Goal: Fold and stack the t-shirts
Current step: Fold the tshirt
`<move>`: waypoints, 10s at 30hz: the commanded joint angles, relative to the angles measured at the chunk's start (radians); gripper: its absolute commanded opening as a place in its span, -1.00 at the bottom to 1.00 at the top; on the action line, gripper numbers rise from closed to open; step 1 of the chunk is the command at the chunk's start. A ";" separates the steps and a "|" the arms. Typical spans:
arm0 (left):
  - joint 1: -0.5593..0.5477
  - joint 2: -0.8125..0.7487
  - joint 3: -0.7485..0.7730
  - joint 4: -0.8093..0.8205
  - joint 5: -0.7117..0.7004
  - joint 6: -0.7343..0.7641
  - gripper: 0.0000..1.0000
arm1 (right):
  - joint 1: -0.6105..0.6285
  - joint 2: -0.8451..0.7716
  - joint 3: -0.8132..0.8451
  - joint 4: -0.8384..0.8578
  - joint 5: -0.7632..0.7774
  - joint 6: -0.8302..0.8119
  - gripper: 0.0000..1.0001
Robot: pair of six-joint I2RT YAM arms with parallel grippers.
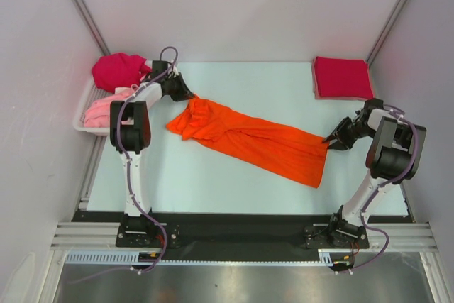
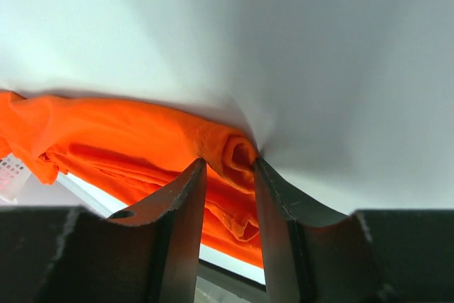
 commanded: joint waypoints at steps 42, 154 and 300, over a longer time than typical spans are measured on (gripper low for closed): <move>0.058 -0.001 0.027 0.206 -0.023 -0.178 -0.54 | -0.026 0.061 0.115 -0.008 0.050 0.003 -0.69; 0.075 -0.766 -1.067 0.407 -0.032 -0.307 -0.99 | 0.892 0.311 0.308 0.590 -0.175 0.663 -1.00; -0.043 -0.739 -0.661 0.145 -0.156 -0.206 0.51 | 0.413 -0.523 -0.182 -0.065 -0.194 0.037 0.22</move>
